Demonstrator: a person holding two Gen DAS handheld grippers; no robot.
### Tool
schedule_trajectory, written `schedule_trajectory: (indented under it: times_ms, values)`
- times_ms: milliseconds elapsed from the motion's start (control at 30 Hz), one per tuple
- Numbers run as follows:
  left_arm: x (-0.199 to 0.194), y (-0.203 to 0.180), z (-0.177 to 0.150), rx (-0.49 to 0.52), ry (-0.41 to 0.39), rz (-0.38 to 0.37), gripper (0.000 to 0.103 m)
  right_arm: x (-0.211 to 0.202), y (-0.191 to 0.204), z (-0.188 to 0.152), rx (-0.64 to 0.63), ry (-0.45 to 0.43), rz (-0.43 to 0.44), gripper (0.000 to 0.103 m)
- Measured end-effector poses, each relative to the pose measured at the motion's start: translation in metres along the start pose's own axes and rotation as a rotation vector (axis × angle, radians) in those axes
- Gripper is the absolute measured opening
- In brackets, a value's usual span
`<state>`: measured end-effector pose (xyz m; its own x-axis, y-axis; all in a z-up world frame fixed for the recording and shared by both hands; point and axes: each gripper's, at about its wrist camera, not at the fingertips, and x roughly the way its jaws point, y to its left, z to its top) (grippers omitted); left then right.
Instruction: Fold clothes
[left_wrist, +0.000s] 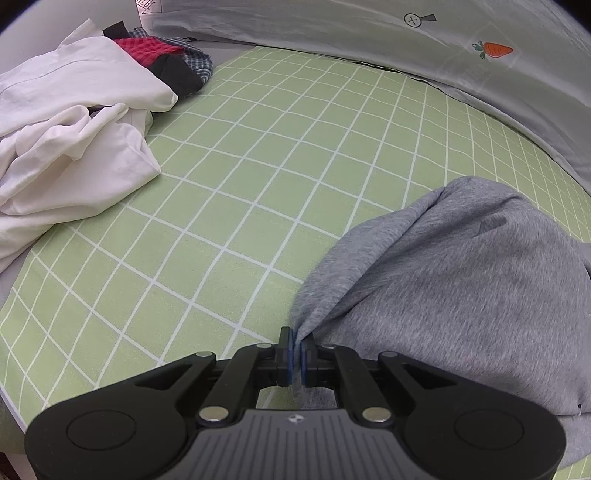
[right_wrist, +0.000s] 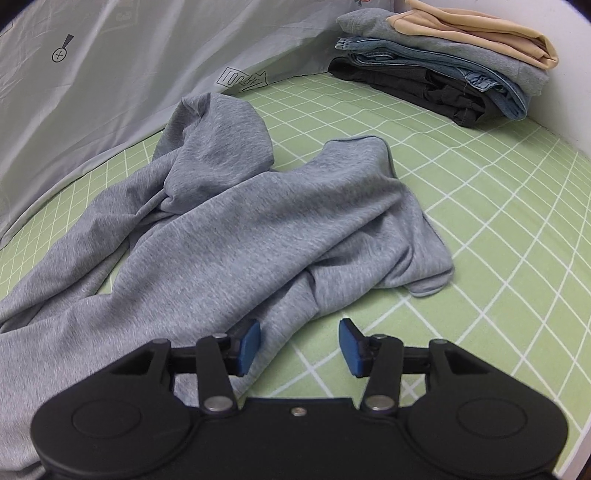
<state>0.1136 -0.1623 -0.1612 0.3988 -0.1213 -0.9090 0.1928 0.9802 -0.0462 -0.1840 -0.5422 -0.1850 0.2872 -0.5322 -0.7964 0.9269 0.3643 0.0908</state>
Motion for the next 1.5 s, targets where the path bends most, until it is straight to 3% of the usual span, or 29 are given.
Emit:
schedule_trajectory:
  times_ms: [67,200,300,400,533,600,633,667,700,800,900,1133,1300,1400,1500]
  values:
    - [-0.001,0.003,-0.001,-0.016,0.005,-0.001,0.007,0.002,0.003,0.0,-0.056,-0.008,-0.014,0.0]
    - [-0.004,0.008,-0.002,-0.054,0.012,-0.008,0.021,-0.003,-0.019,0.002,-0.051,-0.022,-0.111,0.0]
    - [-0.008,0.017,0.0,-0.134,0.015,-0.088,0.029,0.0,-0.059,0.008,0.032,-0.012,-0.215,0.0]
    - [-0.01,0.022,0.003,-0.214,0.018,-0.172,0.031,-0.002,-0.086,0.014,0.03,-0.012,-0.333,0.0]
    - [-0.019,0.02,0.009,-0.234,-0.034,-0.144,0.029,-0.003,-0.102,0.017,0.008,0.028,-0.439,0.002]
    - [-0.017,0.017,0.011,-0.224,-0.033,-0.154,0.03,-0.009,-0.098,0.02,-0.008,0.009,-0.441,0.005]
    - [-0.016,0.015,0.011,-0.219,-0.028,-0.164,0.031,-0.012,-0.093,0.022,-0.014,-0.008,-0.43,0.022]
    - [-0.014,0.013,0.011,-0.214,-0.023,-0.174,0.031,-0.017,-0.086,0.023,-0.019,-0.03,-0.418,0.046]
    - [-0.012,0.011,0.011,-0.209,-0.017,-0.184,0.031,-0.021,-0.077,0.025,-0.026,-0.056,-0.402,0.053]
    - [-0.007,0.005,0.012,-0.195,-0.002,-0.215,0.033,-0.025,-0.038,0.034,-0.089,-0.097,-0.278,0.053]
    - [-0.001,-0.003,0.013,-0.174,0.014,-0.241,0.042,-0.023,0.006,0.04,-0.145,-0.101,-0.119,0.064]
    - [0.018,-0.026,0.022,-0.102,0.047,-0.259,0.047,0.006,0.109,0.046,-0.271,-0.005,0.23,0.078]
    - [0.024,-0.036,0.027,-0.07,0.059,-0.291,0.051,0.018,0.167,0.049,-0.323,0.033,0.353,0.078]
    - [0.029,-0.037,0.029,-0.069,0.068,-0.308,0.051,0.019,0.187,0.051,-0.275,0.08,0.425,0.078]
    - [0.033,-0.036,0.032,-0.067,0.073,-0.315,0.051,0.027,0.206,0.051,-0.243,0.144,0.442,0.079]
